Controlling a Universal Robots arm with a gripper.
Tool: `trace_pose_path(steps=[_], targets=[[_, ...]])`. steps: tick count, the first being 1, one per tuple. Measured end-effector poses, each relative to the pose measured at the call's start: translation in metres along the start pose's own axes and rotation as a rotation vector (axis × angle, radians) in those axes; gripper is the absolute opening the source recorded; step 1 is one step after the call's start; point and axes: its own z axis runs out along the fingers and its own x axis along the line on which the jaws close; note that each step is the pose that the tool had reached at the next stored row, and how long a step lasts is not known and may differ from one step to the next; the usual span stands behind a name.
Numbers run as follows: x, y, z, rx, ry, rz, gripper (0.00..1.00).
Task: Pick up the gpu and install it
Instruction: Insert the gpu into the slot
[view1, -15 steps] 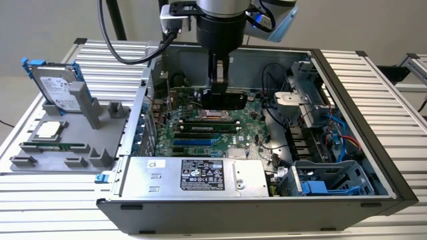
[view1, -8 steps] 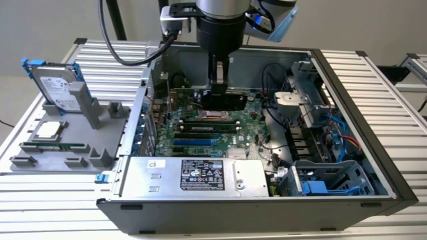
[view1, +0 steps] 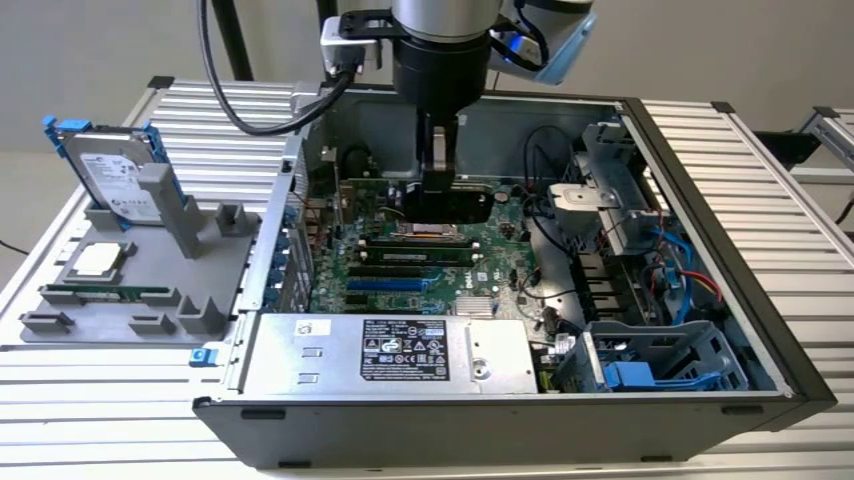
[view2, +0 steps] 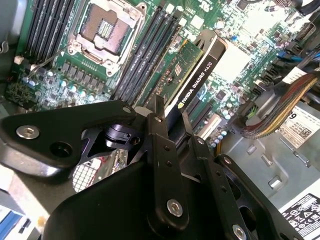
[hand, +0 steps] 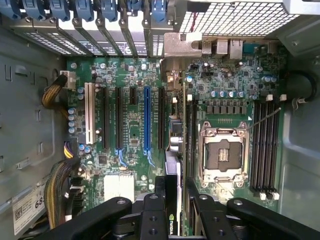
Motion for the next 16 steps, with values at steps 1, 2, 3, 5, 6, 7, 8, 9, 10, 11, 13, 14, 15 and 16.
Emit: trace_pose_path(steps=[1,2,3,5,6,7,8,9,10,11,13,14,15,16], targets=[[0.0,0.0,0.0004,0.0001,0.0001,0.0,0.0],[0.0,0.0,0.0008,0.0001,0.0001,0.0,0.0],[0.0,0.0,0.0012,0.0,0.0002,0.0,0.0],[0.0001,0.0001,0.0019,0.0,0.0003,0.0,0.0],[0.0001,0.0001,0.0023,0.0,0.0003,0.0,0.0],[0.0001,0.0001,0.0026,0.0001,0.0003,0.0,0.0],[0.0001,0.0001,0.0028,0.0,0.0004,0.0,0.0],[0.0001,0.0001,0.003,0.0,0.0005,0.0,0.0],[0.0001,0.0001,0.0032,0.0,0.0004,0.0,0.0],[0.0001,0.0001,0.0034,0.0001,0.0004,0.0,0.0],[0.0001,0.0001,0.0041,0.0001,0.0004,0.0,0.0],[0.0001,0.0001,0.0041,0.0001,0.0004,0.0,0.0],[0.0001,0.0001,0.0041,0.0001,0.0004,0.0,0.0],[0.0001,0.0001,0.0041,0.0001,0.0004,0.0,0.0]])
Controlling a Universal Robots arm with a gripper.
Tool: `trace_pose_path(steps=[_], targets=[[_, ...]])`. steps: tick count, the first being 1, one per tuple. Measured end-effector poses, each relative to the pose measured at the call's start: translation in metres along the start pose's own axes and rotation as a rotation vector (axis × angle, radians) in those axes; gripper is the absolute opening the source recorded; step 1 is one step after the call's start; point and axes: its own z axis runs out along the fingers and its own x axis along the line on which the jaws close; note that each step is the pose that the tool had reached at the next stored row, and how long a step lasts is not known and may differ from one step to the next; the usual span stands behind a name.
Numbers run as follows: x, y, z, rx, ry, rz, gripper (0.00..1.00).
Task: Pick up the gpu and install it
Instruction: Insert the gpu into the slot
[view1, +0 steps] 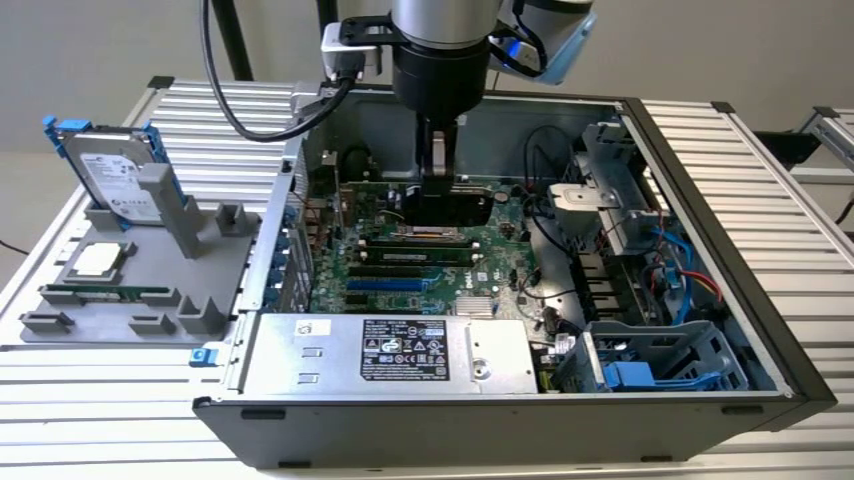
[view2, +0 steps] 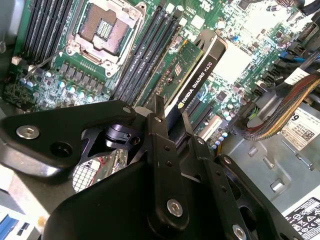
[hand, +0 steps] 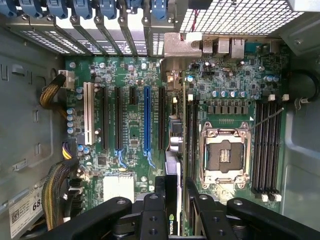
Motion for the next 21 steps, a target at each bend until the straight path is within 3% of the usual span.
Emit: trace_pose_path(steps=[21], targets=[[0.0,0.0,0.0019,0.0008,0.0001,0.0,0.0]])
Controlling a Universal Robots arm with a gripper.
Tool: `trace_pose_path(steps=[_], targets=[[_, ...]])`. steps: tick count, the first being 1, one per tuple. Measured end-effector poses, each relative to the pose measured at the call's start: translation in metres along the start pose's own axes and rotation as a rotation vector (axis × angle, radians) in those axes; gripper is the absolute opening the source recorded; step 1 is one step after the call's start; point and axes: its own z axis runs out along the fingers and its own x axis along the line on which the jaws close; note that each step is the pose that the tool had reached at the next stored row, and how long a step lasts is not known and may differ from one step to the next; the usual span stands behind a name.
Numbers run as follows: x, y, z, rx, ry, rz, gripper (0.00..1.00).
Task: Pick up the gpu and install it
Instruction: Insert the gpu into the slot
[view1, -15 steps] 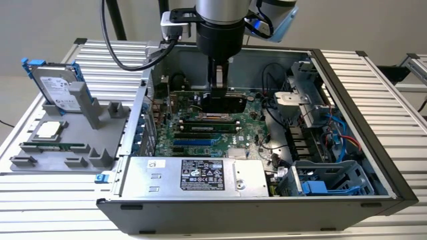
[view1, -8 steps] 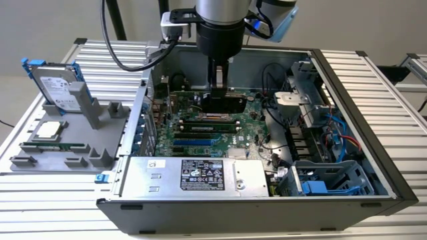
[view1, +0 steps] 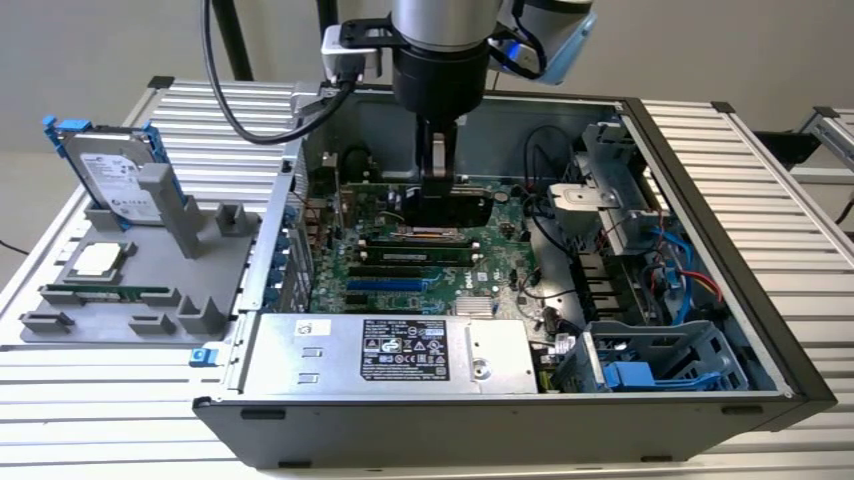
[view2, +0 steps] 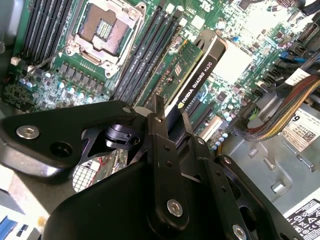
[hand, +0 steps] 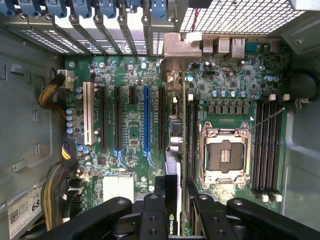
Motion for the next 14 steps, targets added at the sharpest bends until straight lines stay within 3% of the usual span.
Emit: trace_pose_path(steps=[7,14], targets=[[0.0001,0.0001,0.0026,0.0,0.0009,0.0,0.0],[0.0003,0.0003,0.0091,0.0001,0.0029,0.0,0.0]])
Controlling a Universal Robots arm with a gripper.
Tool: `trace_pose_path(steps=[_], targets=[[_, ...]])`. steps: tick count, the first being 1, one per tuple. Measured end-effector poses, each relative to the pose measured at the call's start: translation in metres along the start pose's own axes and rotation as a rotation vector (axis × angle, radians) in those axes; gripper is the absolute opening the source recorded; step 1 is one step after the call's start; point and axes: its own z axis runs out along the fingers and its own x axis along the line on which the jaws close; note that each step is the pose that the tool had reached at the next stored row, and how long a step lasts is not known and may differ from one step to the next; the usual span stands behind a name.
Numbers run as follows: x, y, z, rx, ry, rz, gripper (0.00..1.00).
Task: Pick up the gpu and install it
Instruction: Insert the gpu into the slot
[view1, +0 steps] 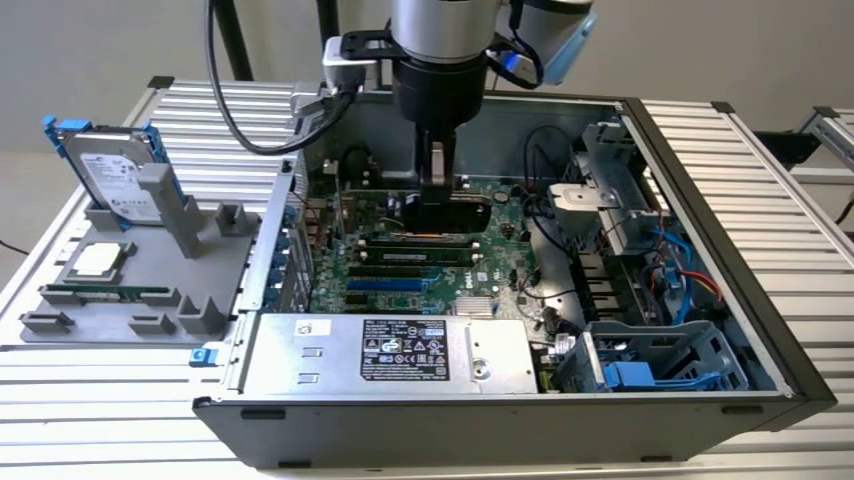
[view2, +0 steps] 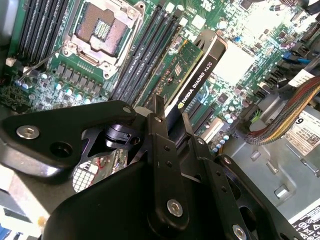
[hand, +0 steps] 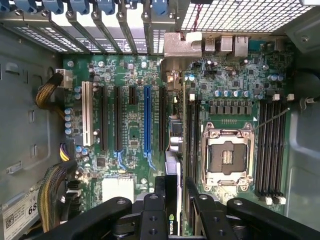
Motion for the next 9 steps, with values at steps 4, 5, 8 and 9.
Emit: trace_pose_path(steps=[4,5,8,9], targets=[[0.0002,0.0002,0.0048,-0.0001,0.0045,0.0,0.0],[0.0002,0.0002,0.0048,-0.0002,0.0048,0.0,0.0],[0.0002,0.0002,0.0055,-0.0012,0.0048,0.0,0.0],[0.0002,0.0002,0.006,-0.0061,0.0049,0.0,0.0]])
